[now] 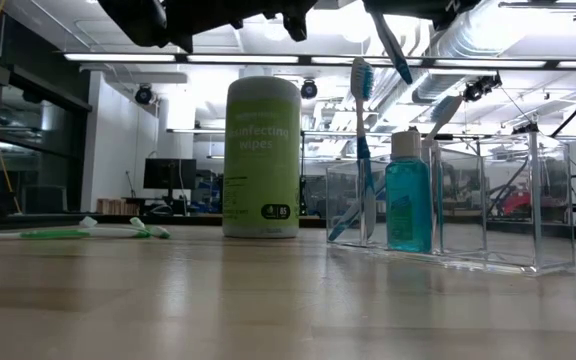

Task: Pick & Place toothbrushing station
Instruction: Put the blue toothbrush into the transparent organizer

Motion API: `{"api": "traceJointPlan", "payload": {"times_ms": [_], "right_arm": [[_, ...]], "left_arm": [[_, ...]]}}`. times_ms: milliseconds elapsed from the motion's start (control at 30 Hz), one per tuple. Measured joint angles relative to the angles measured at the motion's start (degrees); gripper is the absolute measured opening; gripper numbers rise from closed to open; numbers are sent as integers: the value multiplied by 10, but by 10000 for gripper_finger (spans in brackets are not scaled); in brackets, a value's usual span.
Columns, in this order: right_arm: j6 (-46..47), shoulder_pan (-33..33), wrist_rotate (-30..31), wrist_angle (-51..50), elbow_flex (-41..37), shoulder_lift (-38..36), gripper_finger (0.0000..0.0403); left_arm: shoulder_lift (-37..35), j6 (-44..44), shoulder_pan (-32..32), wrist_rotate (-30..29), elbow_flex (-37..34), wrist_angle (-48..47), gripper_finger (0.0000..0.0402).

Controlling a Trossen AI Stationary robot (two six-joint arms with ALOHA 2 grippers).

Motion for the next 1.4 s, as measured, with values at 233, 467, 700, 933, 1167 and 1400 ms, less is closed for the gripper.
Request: {"api": "traceJointPlan", "payload": {"times_ms": [233, 467, 700, 933, 1167, 1400], "right_arm": [[2, 0, -3, 1, 0, 0, 3], [2, 0, -15, 4, 0, 0, 3], [2, 0, -16, 5, 0, 0, 3], [2, 0, -16, 5, 0, 0, 3], [3, 0, -16, 3, 0, 0, 3], [3, 0, -23, 0, 0, -1, 7]], "left_arm": [[0, 3, 0, -6, 0, 0, 103], [0, 1, 0, -18, 0, 0, 103], [0, 0, -2, -18, 1, 5, 94], [0, 4, -2, -18, 2, 5, 51], [0, 5, -2, -18, 2, 5, 9], [0, 5, -2, -17, 2, 4, 6]]}}
